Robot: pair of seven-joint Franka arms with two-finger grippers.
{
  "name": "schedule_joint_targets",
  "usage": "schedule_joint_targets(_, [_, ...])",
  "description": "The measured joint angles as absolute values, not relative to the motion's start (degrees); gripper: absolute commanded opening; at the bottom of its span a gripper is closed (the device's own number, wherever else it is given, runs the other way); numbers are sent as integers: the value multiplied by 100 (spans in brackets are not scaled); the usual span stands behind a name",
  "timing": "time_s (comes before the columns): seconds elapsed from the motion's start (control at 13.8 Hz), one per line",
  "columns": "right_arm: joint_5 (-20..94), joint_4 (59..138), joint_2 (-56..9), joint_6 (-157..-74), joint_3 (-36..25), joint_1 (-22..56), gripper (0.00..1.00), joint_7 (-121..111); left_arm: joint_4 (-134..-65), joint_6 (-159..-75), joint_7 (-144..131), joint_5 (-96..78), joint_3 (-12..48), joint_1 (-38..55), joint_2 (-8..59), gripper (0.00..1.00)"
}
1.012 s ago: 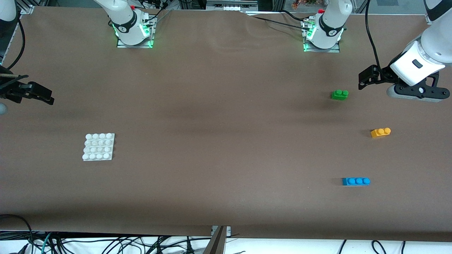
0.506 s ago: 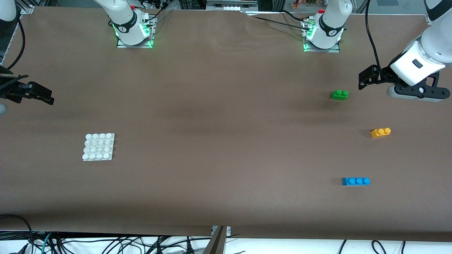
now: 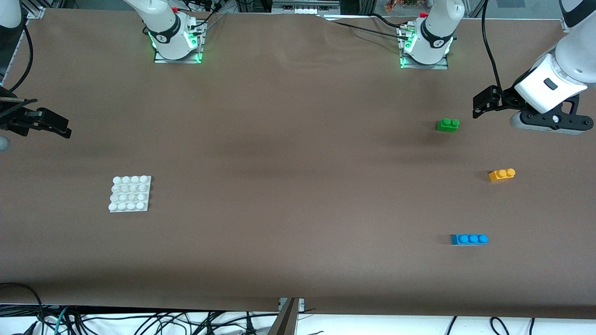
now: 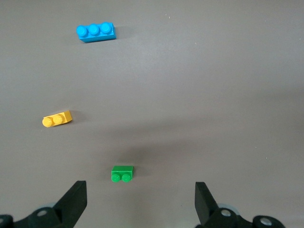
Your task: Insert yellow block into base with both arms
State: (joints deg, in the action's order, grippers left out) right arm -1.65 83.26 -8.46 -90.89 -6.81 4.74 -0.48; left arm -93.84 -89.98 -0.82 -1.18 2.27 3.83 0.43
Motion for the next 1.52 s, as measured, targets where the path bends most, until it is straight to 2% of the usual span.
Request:
schedule_joint_targets(0.65, [-166,8330,-1048,-9090,-681,474,100,-48,-9381,-8998,-82,-118,227,383,43,100])
schedule_joint_targets(1.16, [-201,8341,-1994,-9493,-736,447,100,-48,-9379,-8998,-82,-118,227,383,43,100])
schedule_joint_targets(1.52, [-210,8357,-2828,-10150,-784,345,100,-48,-9378,-8998,-82,-118,228,383,43,100])
